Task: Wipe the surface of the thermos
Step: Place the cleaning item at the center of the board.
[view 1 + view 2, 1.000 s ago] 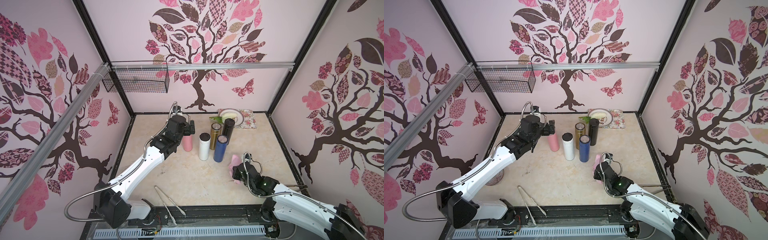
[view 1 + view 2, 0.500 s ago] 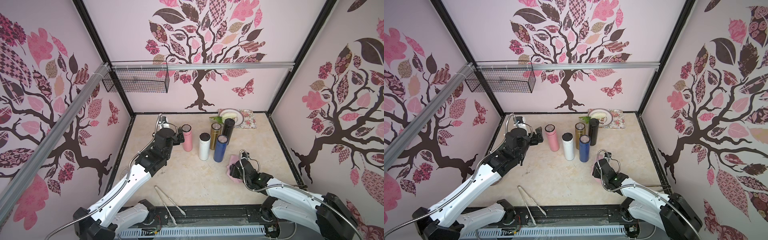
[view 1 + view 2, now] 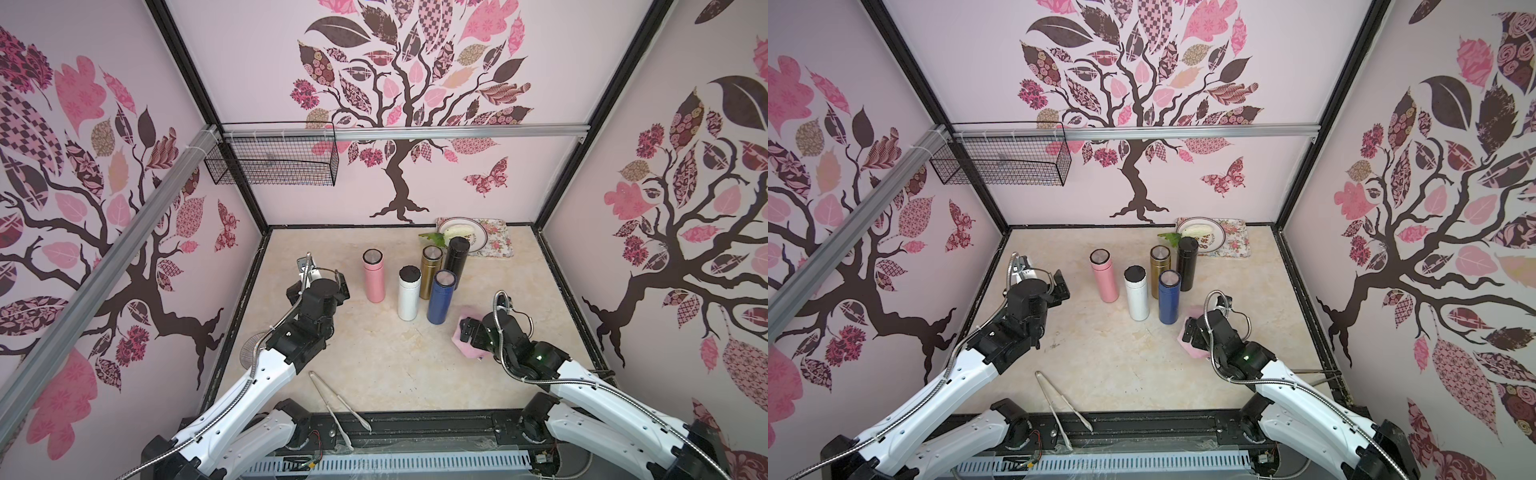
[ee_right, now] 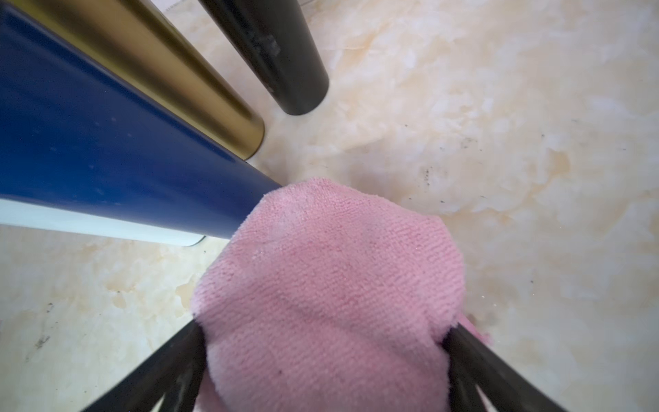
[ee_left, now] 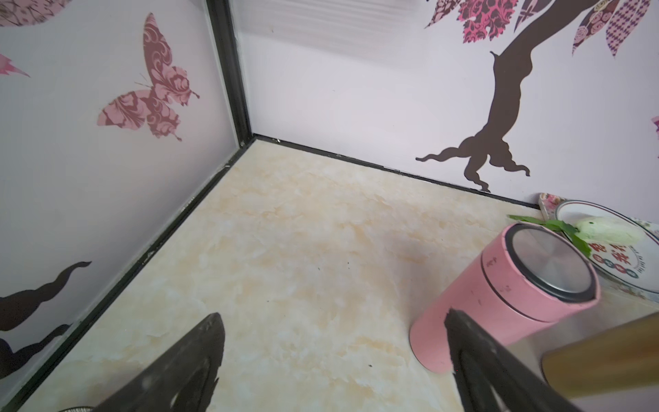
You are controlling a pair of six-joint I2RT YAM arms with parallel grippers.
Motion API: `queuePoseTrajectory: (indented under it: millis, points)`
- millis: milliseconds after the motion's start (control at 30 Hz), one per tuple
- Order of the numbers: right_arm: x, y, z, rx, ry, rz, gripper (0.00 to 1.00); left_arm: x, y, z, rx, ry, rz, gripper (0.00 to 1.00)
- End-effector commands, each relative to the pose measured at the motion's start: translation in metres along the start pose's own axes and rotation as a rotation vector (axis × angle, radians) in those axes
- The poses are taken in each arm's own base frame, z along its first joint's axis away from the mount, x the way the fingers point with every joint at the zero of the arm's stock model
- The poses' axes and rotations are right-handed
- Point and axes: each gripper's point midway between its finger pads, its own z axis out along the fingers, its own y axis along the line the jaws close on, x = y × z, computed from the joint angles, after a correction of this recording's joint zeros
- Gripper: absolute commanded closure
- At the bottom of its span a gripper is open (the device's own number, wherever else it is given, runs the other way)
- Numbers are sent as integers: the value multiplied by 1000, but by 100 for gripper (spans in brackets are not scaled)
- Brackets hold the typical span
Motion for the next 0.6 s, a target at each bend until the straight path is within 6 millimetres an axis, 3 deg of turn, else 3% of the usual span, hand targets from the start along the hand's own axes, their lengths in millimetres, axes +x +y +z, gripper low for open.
queuePoseTrajectory:
  millis: [0,133,267,367,467,567]
  points:
    - [-17,0,-17,24,-27,9,0,-5,13,4,-52,-96,-4,2]
    - [-1,-3,-6,78,70,-38,0,5,14,9,-52,-94,-2,2]
    - [-9,6,-9,69,75,-58,0,11,8,11,-22,-76,-17,2]
    - [-30,26,-30,-29,25,-21,0,12,6,13,-20,-75,-8,2]
    - [-68,41,-67,-118,-103,17,0,10,6,13,-22,-76,5,2]
    - [-71,52,-73,-151,-60,13,0,11,4,13,-10,-73,0,2]
